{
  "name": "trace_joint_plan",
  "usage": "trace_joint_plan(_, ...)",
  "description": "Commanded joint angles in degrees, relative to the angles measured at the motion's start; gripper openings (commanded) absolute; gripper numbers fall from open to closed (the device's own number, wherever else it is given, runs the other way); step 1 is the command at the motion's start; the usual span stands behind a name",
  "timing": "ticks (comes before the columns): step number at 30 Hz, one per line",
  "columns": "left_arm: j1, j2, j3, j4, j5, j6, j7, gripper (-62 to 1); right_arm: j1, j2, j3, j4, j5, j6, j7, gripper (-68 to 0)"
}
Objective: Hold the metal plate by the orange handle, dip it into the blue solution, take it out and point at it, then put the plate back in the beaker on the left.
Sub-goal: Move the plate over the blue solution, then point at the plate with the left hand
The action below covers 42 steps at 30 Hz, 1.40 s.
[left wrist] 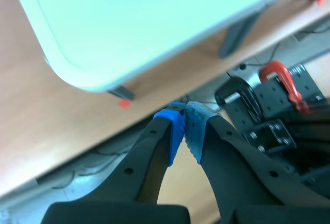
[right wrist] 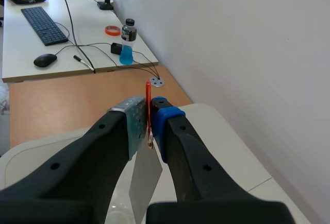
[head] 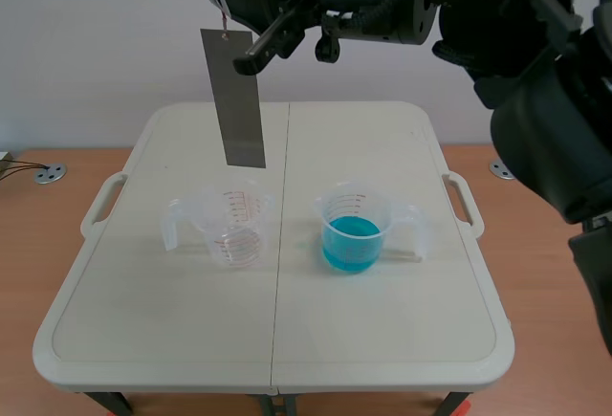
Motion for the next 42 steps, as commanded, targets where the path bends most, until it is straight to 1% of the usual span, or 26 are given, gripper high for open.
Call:
trace_joint_plan(1, -0.87, 0.09, -0.15, 0.94, -0.15, -0.09, -0.68, -59.3, 0.83, 1.55, 0.85, 1.18, 1.97, -0.02, 0.98, -66.0)
trace_joint_plan(5, -3.82, -0.07, -0.15, 0.94, -0.15, -0.11, -0.59, -59.3, 0.44, 3.85, 1.84, 2.84, 3.65, -0.02, 0.2, -66.0)
trace_joint_plan(8, -5.75, -0.07, -0.15, 0.94, -0.17, -0.11, -0.5, -59.3, -0.79, 5.09, 3.37, 5.46, 4.61, -0.02, -0.33, -66.0)
trace_joint_plan(16, -11.1, -0.04, -0.04, 0.94, -0.17, -0.55, -0.22, -59.3, -6.6, 7.85, 8.92, 13.35, 4.98, 0.0, -2.08, -66.0)
trace_joint_plan(20, -13.18, -0.07, -0.04, 0.94, -0.17, -0.85, -0.11, -59.3, -9.68, 7.98, 12.52, 15.82, 5.03, 0.13, -3.06, -66.0)
trace_joint_plan(24, -15.45, -0.07, 0.0, 0.94, -0.15, -1.22, -0.04, -59.3, -12.28, 7.98, 15.91, 16.87, 5.6, 0.7, -3.43, -66.0)
trace_joint_plan(26, -16.76, -0.11, 0.33, 0.94, -0.15, -1.22, 0.2, -59.3, -13.27, 7.98, 17.51, 16.92, 6.03, 1.79, -3.45, -66.0)
trace_joint_plan(27, -17.35, -0.35, 0.72, 0.94, -0.15, -1.2, 0.63, -59.3, -13.75, 7.98, 18.21, 16.92, 6.08, 2.19, -3.54, -66.0)
trace_joint_plan(32, -21.86, -2.84, 5.05, 0.92, -0.17, -1.22, 3.87, -59.3, -15.82, 7.98, 20.63, 16.92, 6.08, 2.23, -3.61, -66.0)
trace_joint_plan(34, -24.17, -3.41, 6.69, 0.92, -0.17, -1.18, 4.55, -59.3, -16.15, 7.98, 21.03, 16.9, 6.05, 2.82, -3.85, -66.0)
trace_joint_plan(42, -35.45, -3.69, 13.88, 0.15, -0.15, -1.25, 6.19, -59.3, -16.13, 7.96, 21.35, 16.9, 6.05, 2.82, -4.28, -66.0)
